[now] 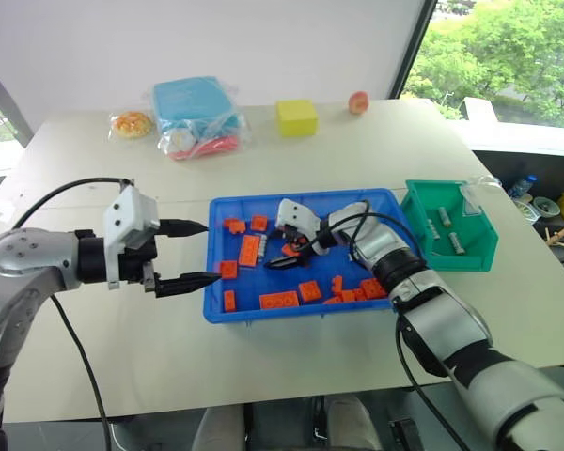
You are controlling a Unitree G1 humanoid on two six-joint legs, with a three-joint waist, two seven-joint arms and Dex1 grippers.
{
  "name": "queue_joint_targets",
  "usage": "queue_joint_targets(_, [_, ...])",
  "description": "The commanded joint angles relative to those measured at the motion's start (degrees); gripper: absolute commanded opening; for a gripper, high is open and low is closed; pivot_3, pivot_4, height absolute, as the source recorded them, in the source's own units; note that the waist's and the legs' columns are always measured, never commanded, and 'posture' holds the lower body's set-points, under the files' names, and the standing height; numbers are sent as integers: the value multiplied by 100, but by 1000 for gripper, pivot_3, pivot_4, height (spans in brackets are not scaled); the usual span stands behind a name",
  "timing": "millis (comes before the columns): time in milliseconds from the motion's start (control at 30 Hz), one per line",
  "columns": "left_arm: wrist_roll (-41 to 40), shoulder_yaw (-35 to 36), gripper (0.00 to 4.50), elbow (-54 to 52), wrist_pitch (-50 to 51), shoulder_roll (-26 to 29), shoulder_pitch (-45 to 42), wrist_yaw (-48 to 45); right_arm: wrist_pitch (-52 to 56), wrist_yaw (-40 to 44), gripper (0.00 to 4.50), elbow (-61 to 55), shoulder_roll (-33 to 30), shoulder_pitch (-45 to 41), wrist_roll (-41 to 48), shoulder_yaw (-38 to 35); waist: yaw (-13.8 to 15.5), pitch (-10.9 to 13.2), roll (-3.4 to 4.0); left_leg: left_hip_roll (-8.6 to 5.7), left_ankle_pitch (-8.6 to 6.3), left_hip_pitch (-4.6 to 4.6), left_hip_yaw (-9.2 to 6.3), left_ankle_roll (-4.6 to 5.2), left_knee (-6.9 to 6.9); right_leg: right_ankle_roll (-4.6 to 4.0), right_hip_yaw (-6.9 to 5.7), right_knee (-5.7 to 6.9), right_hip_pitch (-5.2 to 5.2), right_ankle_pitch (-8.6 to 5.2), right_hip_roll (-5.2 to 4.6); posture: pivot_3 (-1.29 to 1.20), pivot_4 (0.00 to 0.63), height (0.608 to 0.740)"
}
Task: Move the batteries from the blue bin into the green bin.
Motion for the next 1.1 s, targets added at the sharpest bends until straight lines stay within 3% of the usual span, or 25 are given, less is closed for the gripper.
queue_joint_targets(33, [7, 36, 4500, -21, -140, 9, -125, -15, 205, 115, 3955, -179, 64, 16, -110, 4, -2, 0, 0, 0, 0, 1, 0, 0, 0, 0, 0, 1, 0, 0, 0, 0, 150, 704])
queue_joint_targets(467, [61, -68, 4500, 113, -259, -13, -185, -99, 271, -450, 3955, -85, 227, 11, -206, -258, 3, 0, 1, 0, 1, 3, 1, -2, 0, 0, 0, 3, 1, 0, 0, 0, 150, 704])
queue_joint_targets(533, [67, -75, 4500, 115, -262, -17, -191, -108, 333, -419, 4496, -119, 242, 30, -175, -280, 3, 0, 1, 0, 2, 3, 1, -2, 0, 0, 0, 3, 1, 0, 0, 0, 150, 704])
queue_joint_targets(600, [75, -90, 4500, 122, -264, -24, -210, -113, 346, -455, 4496, -196, 244, 75, -182, -290, 7, 0, 0, 0, 2, 3, 1, -3, 0, 0, 0, 3, 1, 0, 1, 0, 150, 704])
queue_joint_targets(667, [86, -112, 4500, 138, -272, -27, -235, -122, 375, -496, 4037, -288, 233, 135, -222, -281, 9, 0, 0, -1, 2, 3, 1, -3, 1, 0, 0, 3, 1, 0, 0, 0, 150, 704])
queue_joint_targets(733, [96, -136, 4500, 161, -284, -27, -261, -131, 391, -522, 3185, -435, 195, 214, -256, -273, 8, 0, 0, -1, 2, 3, 1, -3, 1, 0, 0, 3, 2, 0, 0, 0, 150, 704])
queue_joint_targets(1000, [176, -323, 4500, 326, -377, -83, -431, -200, 852, -528, 3185, -1481, -166, 584, -161, -422, 21, 0, 0, -2, 2, 2, 1, -3, 3, 1, 0, 3, 4, 0, -2, 0, 150, 704])
queue_joint_targets(1100, [150, -390, 4500, 330, -344, -146, -544, -205, 1554, -595, 3185, -2525, -516, 843, 132, -805, 32, 1, 0, -1, 2, -1, 1, -3, 4, 1, -1, 3, 4, -1, -3, 0, 150, 704])
